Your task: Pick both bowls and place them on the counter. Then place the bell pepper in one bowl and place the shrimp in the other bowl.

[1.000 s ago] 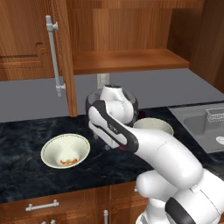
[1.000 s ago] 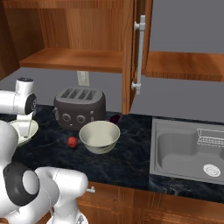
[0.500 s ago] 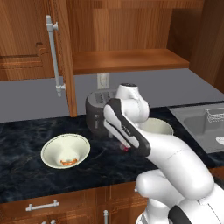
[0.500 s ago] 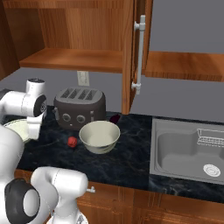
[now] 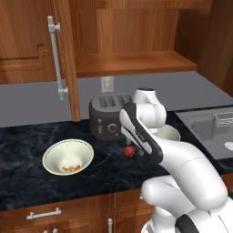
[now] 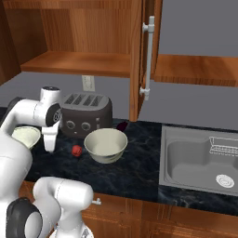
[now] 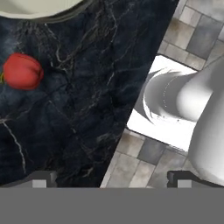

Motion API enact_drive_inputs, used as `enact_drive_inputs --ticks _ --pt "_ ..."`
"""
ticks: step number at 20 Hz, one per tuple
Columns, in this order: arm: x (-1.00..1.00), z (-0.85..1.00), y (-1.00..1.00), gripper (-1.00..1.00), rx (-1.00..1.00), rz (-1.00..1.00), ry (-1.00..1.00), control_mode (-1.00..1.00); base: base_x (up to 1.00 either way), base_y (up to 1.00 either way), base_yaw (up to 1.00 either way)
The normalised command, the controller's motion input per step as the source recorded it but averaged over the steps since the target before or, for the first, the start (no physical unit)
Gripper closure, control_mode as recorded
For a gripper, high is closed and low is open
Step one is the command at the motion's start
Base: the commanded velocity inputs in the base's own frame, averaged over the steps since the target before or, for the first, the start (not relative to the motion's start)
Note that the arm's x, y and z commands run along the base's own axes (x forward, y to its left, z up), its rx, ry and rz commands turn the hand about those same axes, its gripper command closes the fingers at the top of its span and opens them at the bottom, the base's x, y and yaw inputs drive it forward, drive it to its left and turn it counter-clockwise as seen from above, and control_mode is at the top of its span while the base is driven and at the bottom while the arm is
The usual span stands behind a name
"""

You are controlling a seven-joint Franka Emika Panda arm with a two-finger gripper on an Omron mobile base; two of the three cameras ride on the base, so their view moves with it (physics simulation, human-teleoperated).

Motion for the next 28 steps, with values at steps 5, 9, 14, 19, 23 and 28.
enact_drive_inputs --ticks 5,9,14,19,23,28 --pt "0.20 -0.15 -0.11 -1.00 -0.05 0.13 0.09 -1.00 0.00 0.00 0.00" --pt "0.27 -0.23 0.00 -1.00 -0.08 0.18 0.05 -1.00 0.00 0.00 0.00" --pt "0.16 -0.14 -0.05 -1.00 -0.06 0.13 -0.02 -1.00 0.00 0.00 0.00" --pt "0.02 -0.23 -0.11 -1.00 -0.01 0.03 -0.13 -1.00 0.00 0.00 0.00" --pt "0.13 -0.24 -0.08 -1.00 0.00 0.00 -0.10 -1.00 0.00 0.00 0.00" --pt "0.30 -0.12 -0.04 -1.00 0.00 0.00 -0.04 -1.00 0.00 0.00 0.00"
